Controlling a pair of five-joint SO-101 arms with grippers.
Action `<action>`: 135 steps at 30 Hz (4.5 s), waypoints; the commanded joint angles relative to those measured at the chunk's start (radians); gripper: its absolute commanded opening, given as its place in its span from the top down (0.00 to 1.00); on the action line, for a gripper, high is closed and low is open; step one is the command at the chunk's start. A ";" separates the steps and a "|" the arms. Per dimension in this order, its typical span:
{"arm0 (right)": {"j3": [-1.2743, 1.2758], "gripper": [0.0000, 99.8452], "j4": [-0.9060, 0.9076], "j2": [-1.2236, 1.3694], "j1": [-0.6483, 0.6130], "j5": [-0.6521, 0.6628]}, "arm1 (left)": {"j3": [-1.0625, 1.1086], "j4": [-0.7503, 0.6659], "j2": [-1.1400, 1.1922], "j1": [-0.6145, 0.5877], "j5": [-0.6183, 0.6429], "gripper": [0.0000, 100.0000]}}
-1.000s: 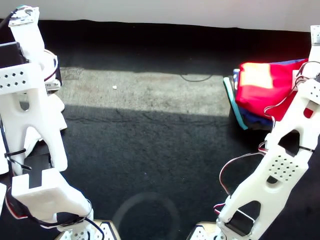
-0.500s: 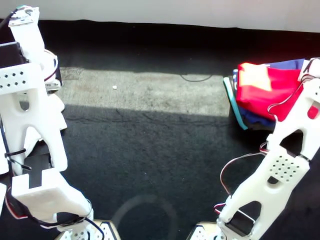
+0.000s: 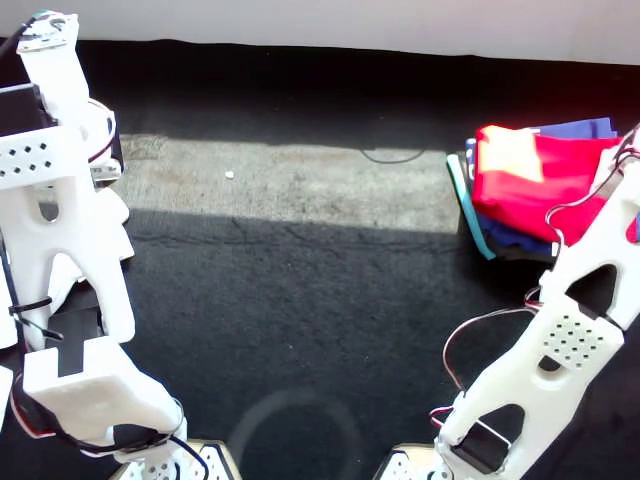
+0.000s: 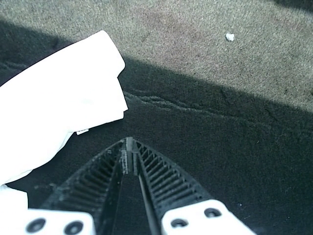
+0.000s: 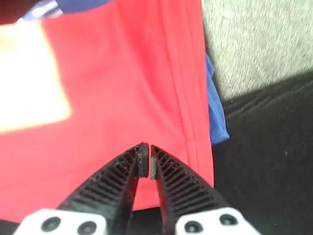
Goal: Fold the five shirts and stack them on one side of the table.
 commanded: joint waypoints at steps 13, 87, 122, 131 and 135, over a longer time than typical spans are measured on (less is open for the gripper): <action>0.309 0.98 -0.398 -0.030 0.058 0.078 | 0.002 -0.006 -0.058 -0.051 0.006 0.99; 1.512 0.79 -0.116 -1.546 -0.584 0.008 | 1.098 -0.390 -0.625 -0.453 -0.667 0.99; 2.009 0.79 -0.395 -1.684 -0.633 0.005 | 1.273 -0.318 -1.129 0.303 -0.281 0.79; 1.796 0.78 -0.503 -1.348 -0.881 -0.173 | 1.283 -0.315 -1.122 -0.156 -0.370 0.79; 1.472 0.78 -0.470 -1.061 -0.981 -0.236 | 1.283 -0.322 -1.122 -0.225 -0.370 0.79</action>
